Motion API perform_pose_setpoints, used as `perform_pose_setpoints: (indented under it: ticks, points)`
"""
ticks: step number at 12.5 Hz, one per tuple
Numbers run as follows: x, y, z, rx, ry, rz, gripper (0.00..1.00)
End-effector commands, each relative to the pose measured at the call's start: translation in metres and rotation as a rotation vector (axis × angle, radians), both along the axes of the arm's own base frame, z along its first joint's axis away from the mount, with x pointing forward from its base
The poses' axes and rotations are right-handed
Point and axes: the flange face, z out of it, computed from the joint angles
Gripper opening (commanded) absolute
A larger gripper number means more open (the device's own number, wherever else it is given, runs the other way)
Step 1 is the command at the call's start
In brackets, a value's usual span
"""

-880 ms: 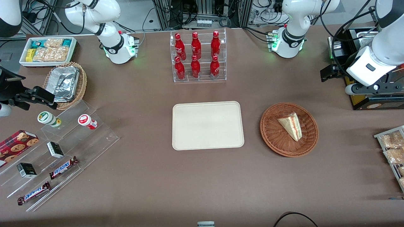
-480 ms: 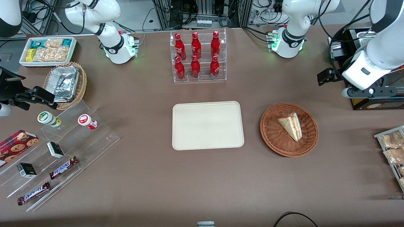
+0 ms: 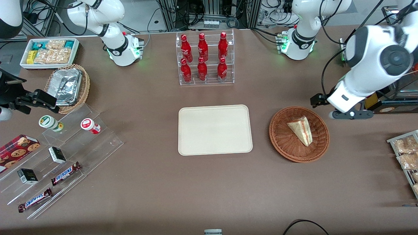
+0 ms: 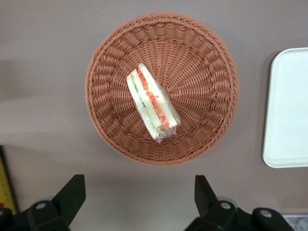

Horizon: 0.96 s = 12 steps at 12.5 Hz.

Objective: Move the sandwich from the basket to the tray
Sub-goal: 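Move the left gripper over the wrapped sandwich in the wicker basket, then lower the left gripper and close it on the wrapped sandwich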

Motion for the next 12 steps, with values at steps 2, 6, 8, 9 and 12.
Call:
perform_pose_setpoints:
  ticks: [2, 6, 8, 9, 12]
  points:
    - [-0.023, 0.002, -0.042, 0.004, -0.064, -0.022, 1.00]
    - [-0.024, 0.002, -0.077, -0.009, -0.127, 0.136, 1.00]
    - [-0.030, 0.002, -0.092, -0.015, -0.158, 0.308, 1.00]
    - [-0.032, -0.001, -0.099, -0.020, -0.170, 0.388, 1.00]
    - [-0.029, -0.014, -0.120, -0.022, -0.158, 0.708, 1.00]
